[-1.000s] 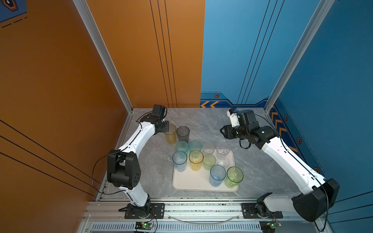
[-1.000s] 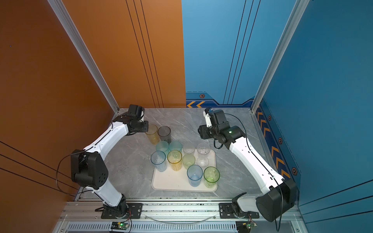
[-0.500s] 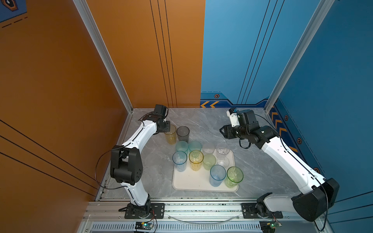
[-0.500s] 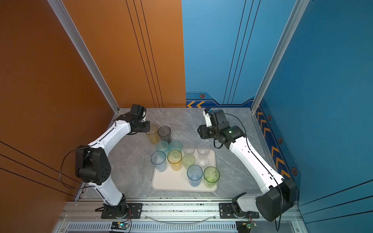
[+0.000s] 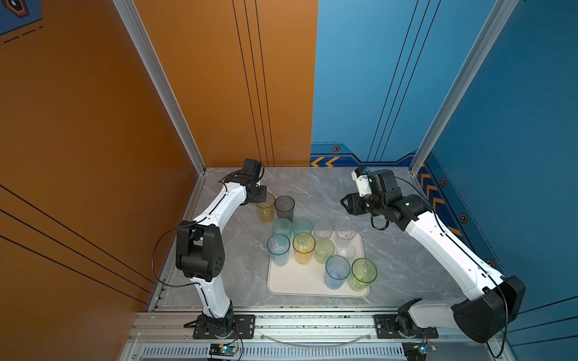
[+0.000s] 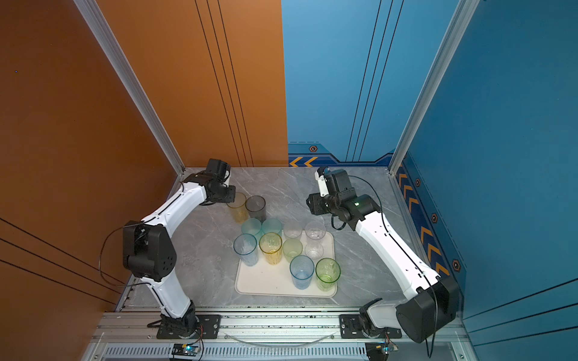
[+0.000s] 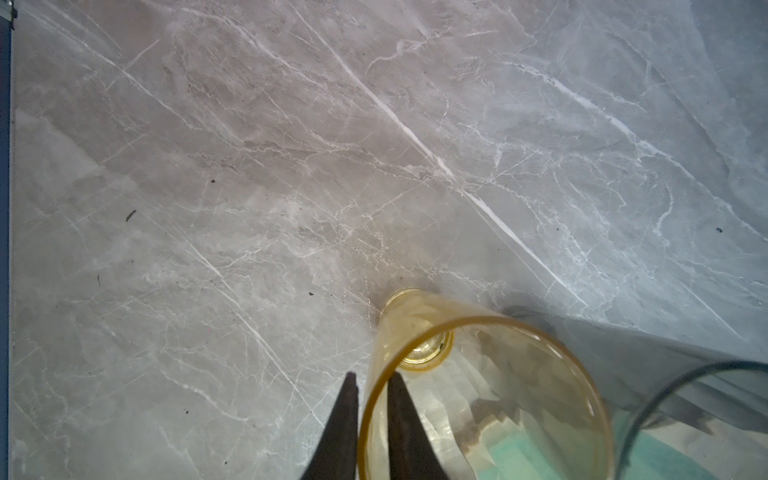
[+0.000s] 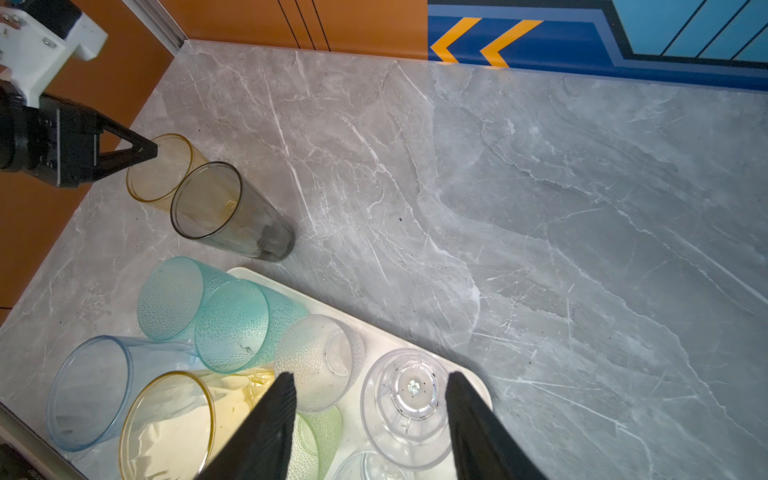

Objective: Place the glasses into the tray
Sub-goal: 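Move the left gripper over the yellow glass beyond the tray, then close the left gripper on the yellow glass rim and lift it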

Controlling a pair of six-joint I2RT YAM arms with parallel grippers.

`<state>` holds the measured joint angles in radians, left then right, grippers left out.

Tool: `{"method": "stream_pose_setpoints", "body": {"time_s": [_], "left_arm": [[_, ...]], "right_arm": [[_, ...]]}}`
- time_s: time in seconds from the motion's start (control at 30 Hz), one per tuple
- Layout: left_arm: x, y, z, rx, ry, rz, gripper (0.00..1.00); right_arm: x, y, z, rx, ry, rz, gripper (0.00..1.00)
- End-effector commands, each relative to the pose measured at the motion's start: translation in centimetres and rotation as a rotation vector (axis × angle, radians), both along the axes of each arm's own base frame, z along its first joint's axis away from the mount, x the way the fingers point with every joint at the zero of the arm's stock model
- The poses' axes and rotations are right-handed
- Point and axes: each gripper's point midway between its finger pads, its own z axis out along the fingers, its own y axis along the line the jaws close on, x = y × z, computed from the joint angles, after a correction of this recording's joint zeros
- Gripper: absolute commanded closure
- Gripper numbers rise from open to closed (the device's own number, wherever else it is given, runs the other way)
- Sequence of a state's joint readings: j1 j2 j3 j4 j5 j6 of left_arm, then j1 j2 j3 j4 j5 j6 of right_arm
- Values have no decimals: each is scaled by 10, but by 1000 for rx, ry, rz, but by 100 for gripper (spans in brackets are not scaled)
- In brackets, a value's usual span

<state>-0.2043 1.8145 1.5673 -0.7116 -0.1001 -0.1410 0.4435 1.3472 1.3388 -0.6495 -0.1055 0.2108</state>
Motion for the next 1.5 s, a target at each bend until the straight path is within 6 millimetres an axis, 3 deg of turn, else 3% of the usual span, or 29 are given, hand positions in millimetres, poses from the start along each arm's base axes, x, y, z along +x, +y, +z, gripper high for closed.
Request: {"method": "stream_pose_setpoints", "body": {"time_s": [0.0,0.37,0.57,0.83,1.17,1.47], "left_arm": [[-3,-2,-2,26,33,-21,84],[-4,-1,-5,38,45,-24,90],[-5,3,-4,60,46,-17,99],[-11,13,4,93,43,-9,100],[-34,47,28,104,-2,54,100],[-68,55,49,108,-58,72,100]], "right_arm": [[4,2,3,19,-8,2,43],[4,0,3,21,-9,1,43],[3,0,0,19,-4,1,43],[2,0,-2,19,1,3,43],[1,1,-4,27,7,7,43],[-3,-2,-6,24,9,-7,43]]}}
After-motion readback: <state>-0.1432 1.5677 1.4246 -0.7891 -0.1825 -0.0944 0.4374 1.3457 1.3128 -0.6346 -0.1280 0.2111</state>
